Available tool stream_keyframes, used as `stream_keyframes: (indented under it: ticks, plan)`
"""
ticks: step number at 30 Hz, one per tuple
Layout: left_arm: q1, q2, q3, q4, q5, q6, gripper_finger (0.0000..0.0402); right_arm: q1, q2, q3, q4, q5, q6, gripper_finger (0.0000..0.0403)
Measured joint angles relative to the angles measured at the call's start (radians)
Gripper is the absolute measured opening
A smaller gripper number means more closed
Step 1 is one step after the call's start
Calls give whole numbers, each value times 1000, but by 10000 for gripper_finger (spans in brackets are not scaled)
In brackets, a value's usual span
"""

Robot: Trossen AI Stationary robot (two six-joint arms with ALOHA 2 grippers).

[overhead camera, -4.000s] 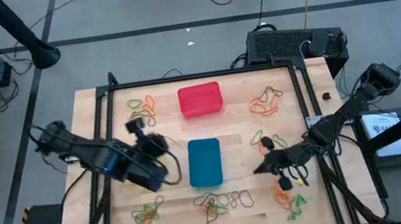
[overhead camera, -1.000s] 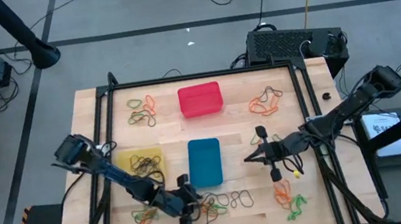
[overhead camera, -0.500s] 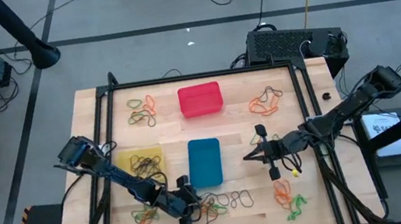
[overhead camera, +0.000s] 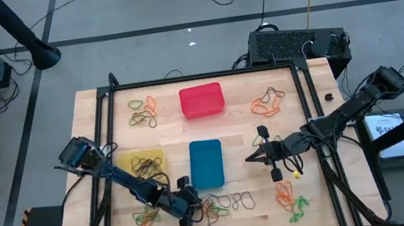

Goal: Sort rubber bands into baskets
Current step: Put the purple rubber band into the yellow bin

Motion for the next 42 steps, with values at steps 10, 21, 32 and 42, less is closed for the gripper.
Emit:
stream_keyframes:
  ticks: [10, 21, 32, 42]
  plan:
    - [13, 0, 0, 86, 4, 32, 9, 0, 0, 0, -3, 0, -2, 0]
    - [13, -10, 66, 175, 59, 98, 2, 0, 0, 0, -3, 0, -3, 0]
    - [-13, -234, 235, -207, -117, 193, 1, 0, 0, 1, -5, 0, 2, 0]
    - [-69, -470, 275, -707, -332, 36, 0, 0, 0, 1, -8, 0, 22, 0]
